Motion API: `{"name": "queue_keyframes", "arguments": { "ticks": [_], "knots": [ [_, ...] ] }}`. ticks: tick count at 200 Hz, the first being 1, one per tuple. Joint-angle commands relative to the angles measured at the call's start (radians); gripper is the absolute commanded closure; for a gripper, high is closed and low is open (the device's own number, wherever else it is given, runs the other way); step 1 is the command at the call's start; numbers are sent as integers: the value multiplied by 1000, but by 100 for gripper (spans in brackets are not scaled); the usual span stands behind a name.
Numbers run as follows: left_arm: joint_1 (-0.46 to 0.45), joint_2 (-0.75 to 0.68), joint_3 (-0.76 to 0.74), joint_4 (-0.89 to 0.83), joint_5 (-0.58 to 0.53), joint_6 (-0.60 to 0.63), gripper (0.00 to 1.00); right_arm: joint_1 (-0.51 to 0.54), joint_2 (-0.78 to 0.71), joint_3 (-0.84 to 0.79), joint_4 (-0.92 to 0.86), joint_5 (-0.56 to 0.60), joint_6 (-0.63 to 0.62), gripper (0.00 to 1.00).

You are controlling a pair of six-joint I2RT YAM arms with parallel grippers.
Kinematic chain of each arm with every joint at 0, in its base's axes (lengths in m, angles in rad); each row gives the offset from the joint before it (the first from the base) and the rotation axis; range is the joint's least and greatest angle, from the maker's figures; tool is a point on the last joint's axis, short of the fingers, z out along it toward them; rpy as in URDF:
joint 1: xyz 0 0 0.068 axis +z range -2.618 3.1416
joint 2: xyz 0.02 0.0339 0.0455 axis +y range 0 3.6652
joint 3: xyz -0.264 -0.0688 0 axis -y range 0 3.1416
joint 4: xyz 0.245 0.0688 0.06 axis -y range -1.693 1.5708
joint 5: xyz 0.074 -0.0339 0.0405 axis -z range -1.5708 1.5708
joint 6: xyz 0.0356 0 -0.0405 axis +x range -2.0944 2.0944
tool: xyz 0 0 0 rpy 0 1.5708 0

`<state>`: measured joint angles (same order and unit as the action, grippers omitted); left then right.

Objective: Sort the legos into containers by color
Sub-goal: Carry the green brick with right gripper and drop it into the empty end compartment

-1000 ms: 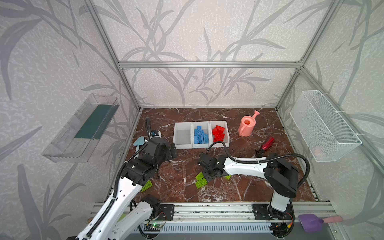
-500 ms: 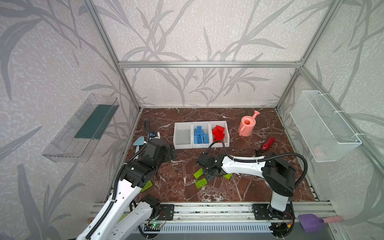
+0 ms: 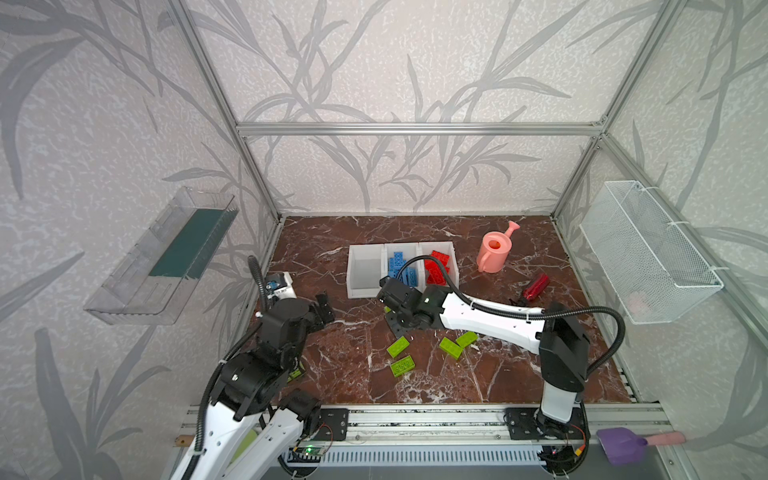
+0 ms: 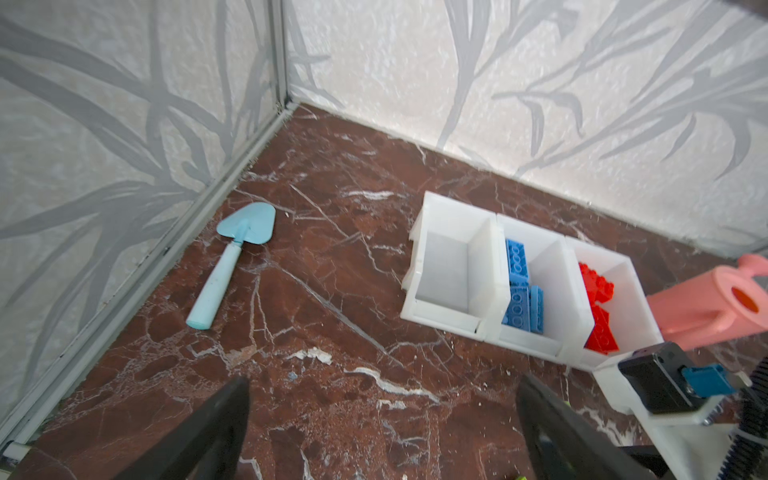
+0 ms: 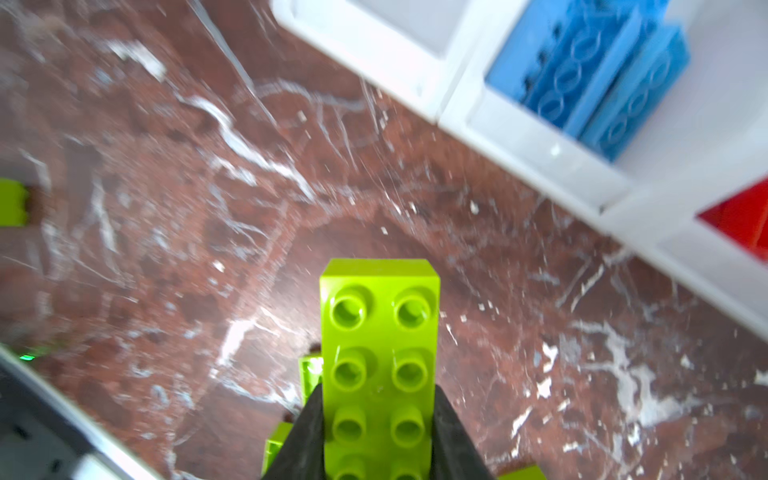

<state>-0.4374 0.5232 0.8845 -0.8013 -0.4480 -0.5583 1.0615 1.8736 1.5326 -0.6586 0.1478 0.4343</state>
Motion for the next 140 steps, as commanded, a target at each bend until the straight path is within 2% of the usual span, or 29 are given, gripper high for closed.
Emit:
{"name": "queue_keyframes", "arguments": {
  "ticks": [1,61,95,112,140],
  "knots": [
    [6,-57,-20,-10,-135,-31,1,-29,61,90,5,-43,-54,80],
    [5,-51,-30,-7,-168,-9,1,-151,312,459,-2,-177,-134,81],
    [4,13,-27,2,-137,27,1,-194,505,746,-59,-191,-168,80],
    [4,39,-23,-10,-137,29,1,-211,622,958,-152,-189,-187,80],
    [4,46,-33,3,-113,28,1,-235,788,1255,-281,-204,-192,74]
  ]
}}
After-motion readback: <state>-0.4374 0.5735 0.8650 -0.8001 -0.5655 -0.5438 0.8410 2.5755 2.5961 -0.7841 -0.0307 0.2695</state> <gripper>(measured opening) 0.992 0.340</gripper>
